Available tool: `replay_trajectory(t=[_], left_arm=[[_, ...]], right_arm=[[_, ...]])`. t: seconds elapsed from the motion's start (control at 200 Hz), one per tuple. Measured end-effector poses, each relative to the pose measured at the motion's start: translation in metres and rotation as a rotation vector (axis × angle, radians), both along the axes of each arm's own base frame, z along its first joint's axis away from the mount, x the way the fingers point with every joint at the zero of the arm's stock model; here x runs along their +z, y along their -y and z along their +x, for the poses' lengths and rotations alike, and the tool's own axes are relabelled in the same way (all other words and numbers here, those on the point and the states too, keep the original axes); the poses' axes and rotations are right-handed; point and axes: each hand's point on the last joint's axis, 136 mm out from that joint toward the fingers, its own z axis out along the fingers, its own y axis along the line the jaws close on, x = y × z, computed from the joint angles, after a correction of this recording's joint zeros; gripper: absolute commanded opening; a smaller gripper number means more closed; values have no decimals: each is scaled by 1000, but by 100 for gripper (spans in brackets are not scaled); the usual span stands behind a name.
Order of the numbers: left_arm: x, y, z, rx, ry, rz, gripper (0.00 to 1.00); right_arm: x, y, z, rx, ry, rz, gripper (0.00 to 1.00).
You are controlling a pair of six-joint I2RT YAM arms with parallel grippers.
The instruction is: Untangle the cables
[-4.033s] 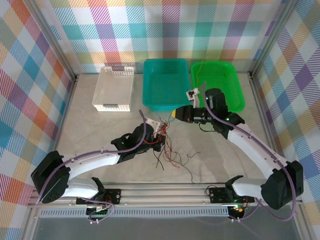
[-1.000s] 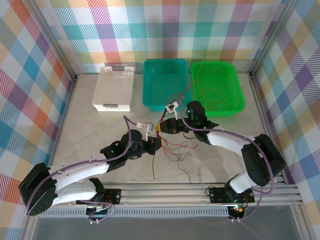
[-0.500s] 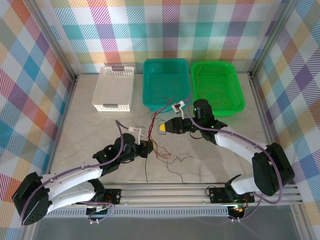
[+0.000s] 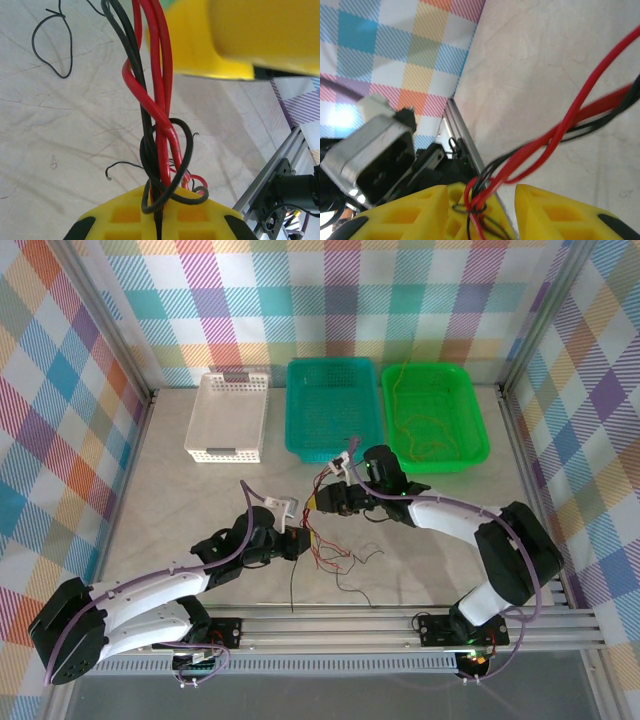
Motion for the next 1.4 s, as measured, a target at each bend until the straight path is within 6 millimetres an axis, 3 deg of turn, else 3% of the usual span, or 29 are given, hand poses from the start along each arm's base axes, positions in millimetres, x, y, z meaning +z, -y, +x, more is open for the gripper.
replay_trajectory(t=[0.14,0.34,0.525,0.715,0.885,0.965,1.17,1.4], left_arm=[[1,-1,-1,-4,2,0,0],[-4,-2,-5,-29,-4,23,0],[-12,-7,-10,-48,-12,69,0],[-14,-11,-12,-58,-10,101,0],[-17,-14,-13,-60,-8,124,0],[-17,-15,-13,-60,-8,129,0],[-13,-22,-12,-29,12,139,0],[16,-28,-5,23,90,92,0]], right_arm=[[3,-6,13,-20,11,-4,31],[-1,-9,15,-17,-6,-23,39],[-14,-12,10,2,-46,-69,39],[-25,-18,2,40,-63,-111,29],[-23,-23,-1,61,-43,-112,0],[-24,-23,-1,60,-38,-119,0],[-22,-11,1,14,-6,-153,0],[-7,14,-1,-26,13,-130,0]])
